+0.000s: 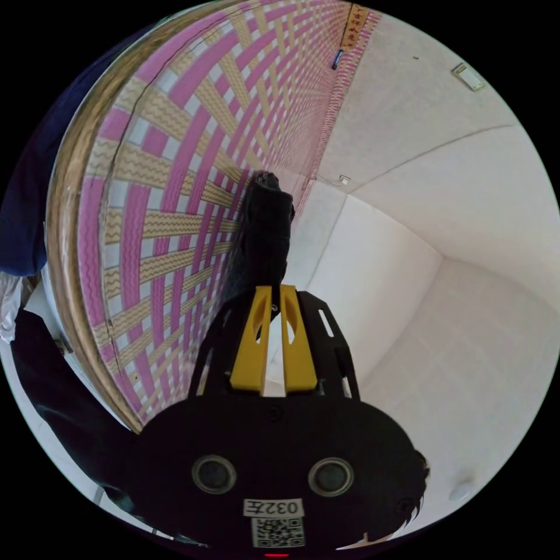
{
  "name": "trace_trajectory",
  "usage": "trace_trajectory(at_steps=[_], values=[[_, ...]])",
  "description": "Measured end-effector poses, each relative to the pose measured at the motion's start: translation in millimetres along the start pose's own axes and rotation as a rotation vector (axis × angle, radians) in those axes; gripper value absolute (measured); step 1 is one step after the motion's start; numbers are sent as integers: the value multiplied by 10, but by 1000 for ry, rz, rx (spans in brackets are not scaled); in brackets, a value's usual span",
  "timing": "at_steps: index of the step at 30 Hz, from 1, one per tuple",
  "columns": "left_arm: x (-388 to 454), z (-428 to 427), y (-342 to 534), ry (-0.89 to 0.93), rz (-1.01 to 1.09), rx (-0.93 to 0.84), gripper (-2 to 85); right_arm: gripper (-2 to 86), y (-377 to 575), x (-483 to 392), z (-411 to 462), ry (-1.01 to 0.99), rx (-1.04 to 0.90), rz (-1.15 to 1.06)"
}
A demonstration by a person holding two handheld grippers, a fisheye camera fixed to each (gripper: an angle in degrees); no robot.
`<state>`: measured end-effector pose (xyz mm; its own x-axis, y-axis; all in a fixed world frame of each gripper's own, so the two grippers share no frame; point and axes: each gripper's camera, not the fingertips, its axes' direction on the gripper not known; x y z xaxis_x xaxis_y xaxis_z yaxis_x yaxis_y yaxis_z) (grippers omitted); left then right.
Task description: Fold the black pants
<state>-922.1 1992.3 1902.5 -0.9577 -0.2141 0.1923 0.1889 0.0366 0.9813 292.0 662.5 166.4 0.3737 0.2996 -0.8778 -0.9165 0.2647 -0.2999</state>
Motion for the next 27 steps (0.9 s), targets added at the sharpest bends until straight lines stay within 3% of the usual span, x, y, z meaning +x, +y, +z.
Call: trace_trajectory(at_steps=[7,9,16,22,27], values=[[32,24,17,16,-6,10,-15,119,-777,68,613,80,-136,179],[29,42,9,18,-4,21,-13,91,-897,147,705,-4,-116,222],[-88,46,19,-24,-38,104,23,51,-1027,136,804,-1,-142,212],[-105,60,82,-88,9,126,32,48,-747,-10,423,-35,-129,85],[-120,-2,208,-76,55,49,-8,43,200,86,-343,-101,-26,-1]])
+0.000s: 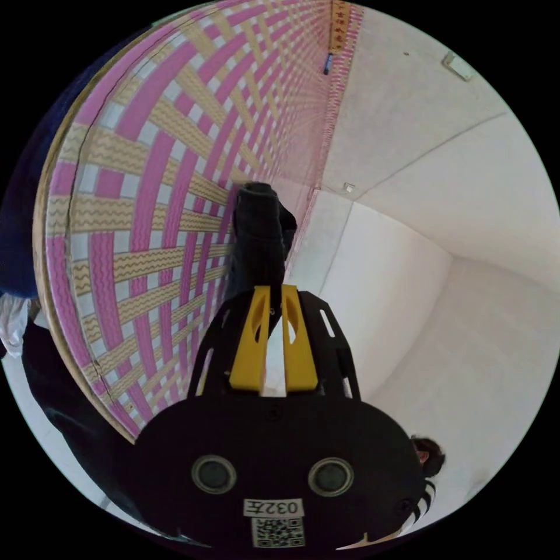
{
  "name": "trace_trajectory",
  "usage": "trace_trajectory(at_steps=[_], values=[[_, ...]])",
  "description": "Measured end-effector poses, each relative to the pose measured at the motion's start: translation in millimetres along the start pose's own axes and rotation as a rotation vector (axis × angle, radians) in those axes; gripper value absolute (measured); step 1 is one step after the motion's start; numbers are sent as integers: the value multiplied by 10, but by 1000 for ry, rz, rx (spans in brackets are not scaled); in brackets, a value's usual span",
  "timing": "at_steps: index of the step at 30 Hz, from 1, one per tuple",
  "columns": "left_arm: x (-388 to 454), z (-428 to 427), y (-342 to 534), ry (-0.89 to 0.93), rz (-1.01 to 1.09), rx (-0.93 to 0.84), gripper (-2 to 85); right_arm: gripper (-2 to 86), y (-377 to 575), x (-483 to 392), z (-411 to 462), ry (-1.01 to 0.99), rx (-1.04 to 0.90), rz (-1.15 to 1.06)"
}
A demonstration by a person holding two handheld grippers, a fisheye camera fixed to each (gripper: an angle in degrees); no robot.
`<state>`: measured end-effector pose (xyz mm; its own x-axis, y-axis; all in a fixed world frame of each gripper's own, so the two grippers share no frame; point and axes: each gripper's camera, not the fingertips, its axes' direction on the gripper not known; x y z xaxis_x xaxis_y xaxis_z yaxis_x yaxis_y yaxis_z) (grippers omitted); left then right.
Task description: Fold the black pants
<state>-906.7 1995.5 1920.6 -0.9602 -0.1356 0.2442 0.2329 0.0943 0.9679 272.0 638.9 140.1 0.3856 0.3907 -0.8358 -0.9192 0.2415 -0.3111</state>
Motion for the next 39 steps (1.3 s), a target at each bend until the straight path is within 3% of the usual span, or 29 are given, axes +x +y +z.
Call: trace_trajectory(at_steps=[4,6,7,11,16,25,34,39], values=[[139,-155,104,-44,132,-84,-14,11,786,414,-354,-32,35,2],[-22,-262,114,-140,42,-131,-15,0,1227,1069,-203,113,-136,242],[-65,-281,113,-166,22,-142,-16,0,1343,1200,-183,143,-132,287],[-229,-350,139,-209,-23,-163,-13,47,1901,1718,8,-63,5,394],[-266,-372,241,-230,4,-144,17,89,2143,1775,142,-31,143,333],[-565,-582,456,-162,24,-35,44,64,2011,1821,651,-108,161,174],[-205,-119,532,-4,2,-22,0,3,1062,943,611,-81,138,4],[1194,479,765,203,257,-170,-8,-9,642,-288,-220,-167,330,-296]])
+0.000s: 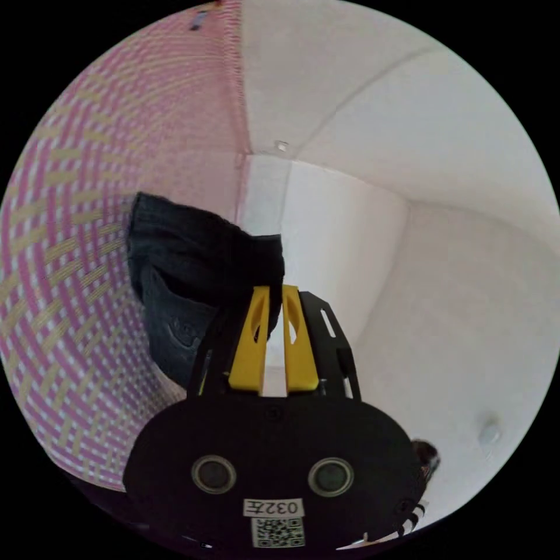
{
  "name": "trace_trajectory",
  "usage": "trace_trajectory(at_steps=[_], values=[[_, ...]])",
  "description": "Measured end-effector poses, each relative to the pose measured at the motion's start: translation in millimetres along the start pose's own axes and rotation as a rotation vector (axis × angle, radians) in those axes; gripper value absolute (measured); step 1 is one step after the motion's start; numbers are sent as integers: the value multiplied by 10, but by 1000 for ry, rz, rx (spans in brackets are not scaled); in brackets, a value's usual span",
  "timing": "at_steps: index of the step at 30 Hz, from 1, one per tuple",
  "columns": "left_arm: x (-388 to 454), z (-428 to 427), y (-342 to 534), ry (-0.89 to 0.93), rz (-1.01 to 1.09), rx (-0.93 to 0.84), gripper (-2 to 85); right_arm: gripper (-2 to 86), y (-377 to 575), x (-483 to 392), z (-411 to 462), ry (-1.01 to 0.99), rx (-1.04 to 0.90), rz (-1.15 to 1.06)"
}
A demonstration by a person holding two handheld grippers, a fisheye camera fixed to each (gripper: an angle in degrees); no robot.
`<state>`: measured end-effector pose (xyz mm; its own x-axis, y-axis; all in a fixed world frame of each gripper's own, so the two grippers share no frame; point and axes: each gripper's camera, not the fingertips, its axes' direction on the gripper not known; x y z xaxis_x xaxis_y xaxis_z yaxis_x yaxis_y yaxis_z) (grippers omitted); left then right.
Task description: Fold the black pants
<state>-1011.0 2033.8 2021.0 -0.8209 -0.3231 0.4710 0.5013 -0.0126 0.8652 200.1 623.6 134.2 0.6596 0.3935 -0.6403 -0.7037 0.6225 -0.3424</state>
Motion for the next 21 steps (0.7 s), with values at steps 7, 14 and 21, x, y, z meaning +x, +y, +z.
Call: trace_trajectory(at_steps=[7,14,21], values=[[385,-160,419,-195,41,-221,-14,-9,186,79,-741,25,35,66],[-828,-1067,1238,-661,-354,-218,-13,-8,1454,1343,-526,225,-216,478],[-878,-1190,1509,-688,-381,-208,9,45,1780,1483,-604,281,-258,588]])
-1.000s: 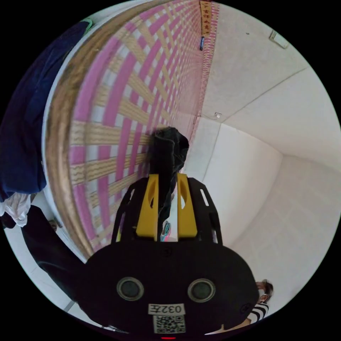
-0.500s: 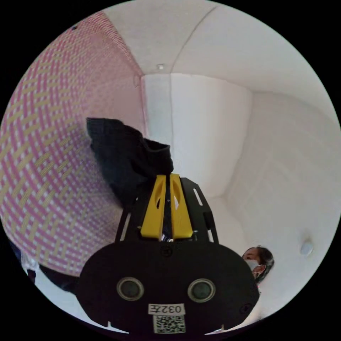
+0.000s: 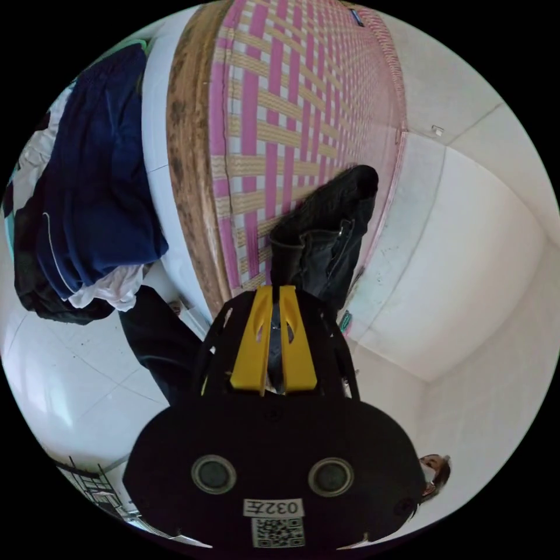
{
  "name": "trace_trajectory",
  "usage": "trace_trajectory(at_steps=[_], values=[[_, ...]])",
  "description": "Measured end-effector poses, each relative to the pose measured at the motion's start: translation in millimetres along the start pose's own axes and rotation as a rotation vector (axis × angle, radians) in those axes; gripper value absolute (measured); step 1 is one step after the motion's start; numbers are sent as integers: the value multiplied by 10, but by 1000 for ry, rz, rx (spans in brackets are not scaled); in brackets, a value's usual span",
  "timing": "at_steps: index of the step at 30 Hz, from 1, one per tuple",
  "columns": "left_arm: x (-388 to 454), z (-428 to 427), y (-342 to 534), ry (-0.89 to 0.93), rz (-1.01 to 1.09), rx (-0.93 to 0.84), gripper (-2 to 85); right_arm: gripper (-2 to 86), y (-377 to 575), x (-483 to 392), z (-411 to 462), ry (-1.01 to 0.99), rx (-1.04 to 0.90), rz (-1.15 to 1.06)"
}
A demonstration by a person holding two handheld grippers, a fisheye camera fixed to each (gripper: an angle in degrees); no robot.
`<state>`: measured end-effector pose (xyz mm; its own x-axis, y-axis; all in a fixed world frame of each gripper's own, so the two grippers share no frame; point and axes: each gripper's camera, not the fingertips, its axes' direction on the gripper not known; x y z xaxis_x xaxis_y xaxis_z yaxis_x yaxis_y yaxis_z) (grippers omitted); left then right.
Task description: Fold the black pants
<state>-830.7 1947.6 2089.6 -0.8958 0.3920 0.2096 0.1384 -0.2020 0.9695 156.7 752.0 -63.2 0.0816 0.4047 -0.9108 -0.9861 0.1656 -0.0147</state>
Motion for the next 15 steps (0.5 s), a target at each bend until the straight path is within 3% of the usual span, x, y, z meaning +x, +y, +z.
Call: trace_trajectory(at_steps=[4,8,10,12,15], values=[[106,-196,116,-81,-13,36,53,87,27,-120,-245,107,24,56],[625,-620,398,-370,57,256,50,88,-8,-466,-693,125,186,18],[946,-642,384,-292,199,302,53,88,-171,-652,-703,39,188,-21],[1381,-336,100,-108,355,168,71,89,-510,-1008,-556,3,159,-81],[1859,168,-278,-45,411,97,89,98,-1065,-1547,-203,-51,95,-132]])
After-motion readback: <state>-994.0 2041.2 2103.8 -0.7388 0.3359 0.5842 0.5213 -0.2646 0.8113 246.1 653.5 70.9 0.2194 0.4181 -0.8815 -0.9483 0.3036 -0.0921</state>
